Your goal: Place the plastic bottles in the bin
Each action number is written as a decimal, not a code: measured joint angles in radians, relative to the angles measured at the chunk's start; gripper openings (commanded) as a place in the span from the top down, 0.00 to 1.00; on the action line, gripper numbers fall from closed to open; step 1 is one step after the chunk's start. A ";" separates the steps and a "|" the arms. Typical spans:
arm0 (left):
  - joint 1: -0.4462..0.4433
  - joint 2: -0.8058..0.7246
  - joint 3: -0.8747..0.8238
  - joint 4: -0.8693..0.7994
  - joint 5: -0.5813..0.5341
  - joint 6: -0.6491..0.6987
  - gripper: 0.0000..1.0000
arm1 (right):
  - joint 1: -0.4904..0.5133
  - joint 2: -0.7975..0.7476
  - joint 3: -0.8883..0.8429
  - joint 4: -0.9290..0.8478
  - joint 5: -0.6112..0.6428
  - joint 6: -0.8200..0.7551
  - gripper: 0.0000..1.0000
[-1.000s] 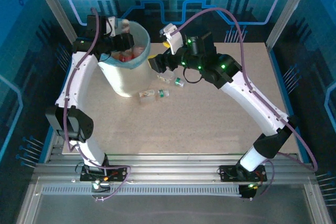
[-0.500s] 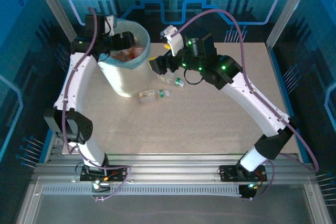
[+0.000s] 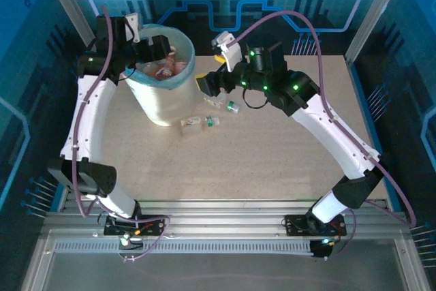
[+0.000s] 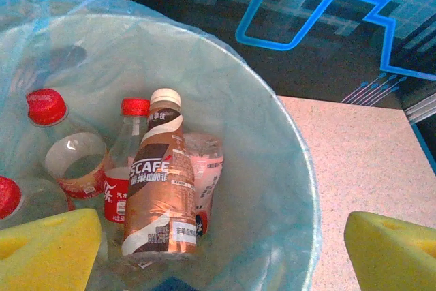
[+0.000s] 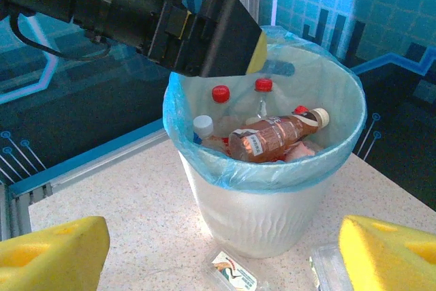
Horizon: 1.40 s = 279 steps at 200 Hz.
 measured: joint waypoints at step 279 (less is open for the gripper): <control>-0.530 -0.186 -0.108 0.108 0.169 0.211 0.07 | -0.319 -0.097 -0.359 -0.005 -0.050 0.039 0.08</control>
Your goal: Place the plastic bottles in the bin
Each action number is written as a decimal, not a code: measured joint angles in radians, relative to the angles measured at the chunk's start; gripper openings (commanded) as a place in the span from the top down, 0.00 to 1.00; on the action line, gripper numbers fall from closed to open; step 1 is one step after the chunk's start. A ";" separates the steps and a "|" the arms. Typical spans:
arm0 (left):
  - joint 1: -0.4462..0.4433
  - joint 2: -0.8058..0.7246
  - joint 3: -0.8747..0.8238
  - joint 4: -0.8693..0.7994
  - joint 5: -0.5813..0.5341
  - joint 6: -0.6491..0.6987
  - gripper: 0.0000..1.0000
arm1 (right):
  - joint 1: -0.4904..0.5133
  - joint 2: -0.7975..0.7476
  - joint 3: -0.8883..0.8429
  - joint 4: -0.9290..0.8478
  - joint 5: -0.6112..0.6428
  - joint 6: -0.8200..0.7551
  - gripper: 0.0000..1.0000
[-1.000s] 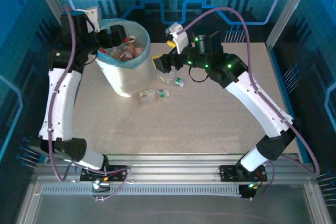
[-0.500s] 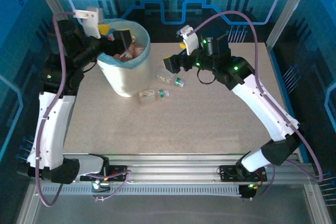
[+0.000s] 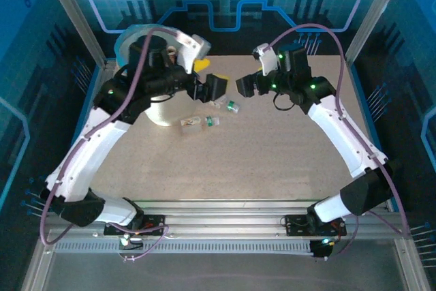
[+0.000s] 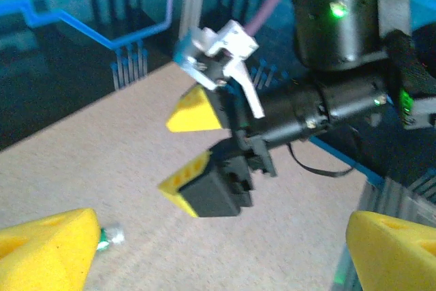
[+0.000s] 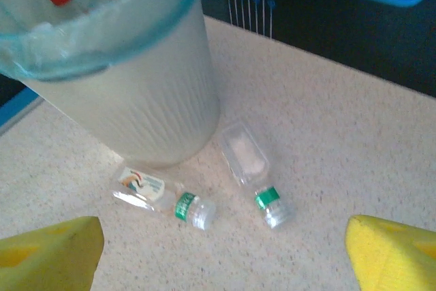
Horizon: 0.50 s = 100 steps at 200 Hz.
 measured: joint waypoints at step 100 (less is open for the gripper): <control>-0.017 0.062 -0.156 -0.087 0.008 -0.002 0.04 | -0.007 0.294 -0.040 0.084 -0.022 -0.055 0.07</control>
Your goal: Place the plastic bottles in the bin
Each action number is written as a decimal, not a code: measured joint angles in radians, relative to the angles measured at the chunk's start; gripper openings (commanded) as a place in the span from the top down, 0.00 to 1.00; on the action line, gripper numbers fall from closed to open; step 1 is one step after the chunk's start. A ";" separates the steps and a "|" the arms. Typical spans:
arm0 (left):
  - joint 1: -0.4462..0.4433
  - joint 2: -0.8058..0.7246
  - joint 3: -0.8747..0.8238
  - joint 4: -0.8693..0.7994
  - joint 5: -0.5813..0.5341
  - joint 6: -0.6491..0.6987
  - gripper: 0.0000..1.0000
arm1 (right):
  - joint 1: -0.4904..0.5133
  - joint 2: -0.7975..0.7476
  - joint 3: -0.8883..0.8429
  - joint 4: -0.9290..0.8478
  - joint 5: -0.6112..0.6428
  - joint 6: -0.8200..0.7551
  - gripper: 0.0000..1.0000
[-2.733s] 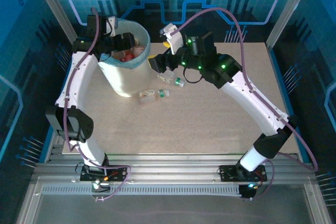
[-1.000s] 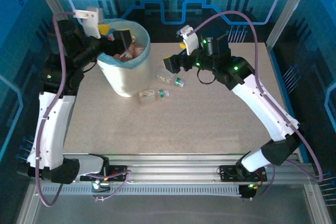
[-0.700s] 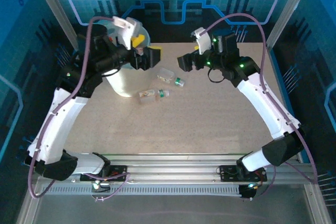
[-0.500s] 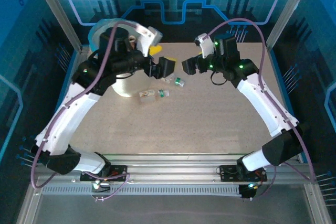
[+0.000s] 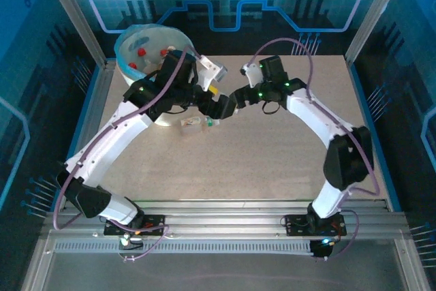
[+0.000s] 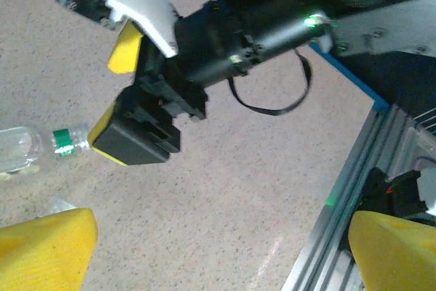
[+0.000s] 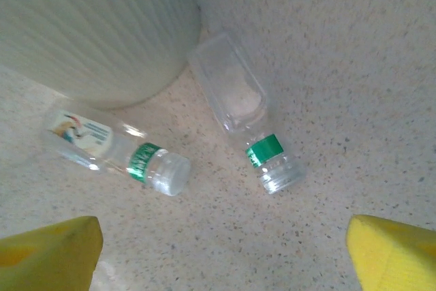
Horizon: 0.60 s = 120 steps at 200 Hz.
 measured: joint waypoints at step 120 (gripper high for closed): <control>0.051 -0.027 -0.036 -0.040 -0.111 0.117 0.01 | -0.018 0.483 0.367 -0.113 -0.019 -0.167 0.18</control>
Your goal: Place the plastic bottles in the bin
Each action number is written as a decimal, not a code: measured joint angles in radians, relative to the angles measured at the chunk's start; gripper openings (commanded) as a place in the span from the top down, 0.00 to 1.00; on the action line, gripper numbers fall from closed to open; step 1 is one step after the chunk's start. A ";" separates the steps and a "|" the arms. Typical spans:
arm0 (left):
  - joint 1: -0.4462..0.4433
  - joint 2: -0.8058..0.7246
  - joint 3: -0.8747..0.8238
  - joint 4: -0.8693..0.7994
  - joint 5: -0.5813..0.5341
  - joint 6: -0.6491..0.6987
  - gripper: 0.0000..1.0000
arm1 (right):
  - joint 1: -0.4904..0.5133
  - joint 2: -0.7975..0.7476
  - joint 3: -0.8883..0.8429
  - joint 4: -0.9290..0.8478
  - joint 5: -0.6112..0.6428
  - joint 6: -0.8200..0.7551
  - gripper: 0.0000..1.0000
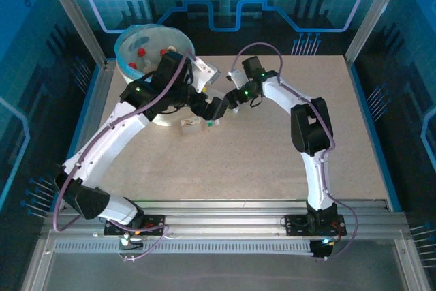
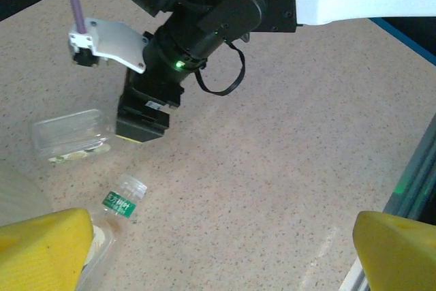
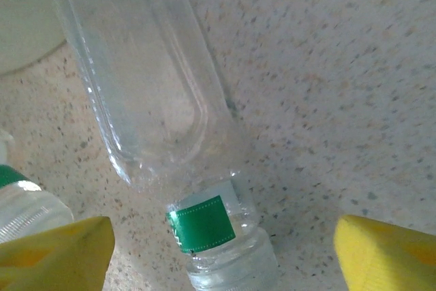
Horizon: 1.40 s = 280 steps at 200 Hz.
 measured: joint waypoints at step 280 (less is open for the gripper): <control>0.125 -0.280 -0.151 0.188 -0.015 -0.281 0.01 | 0.004 -0.546 -0.385 -0.085 0.024 0.077 0.67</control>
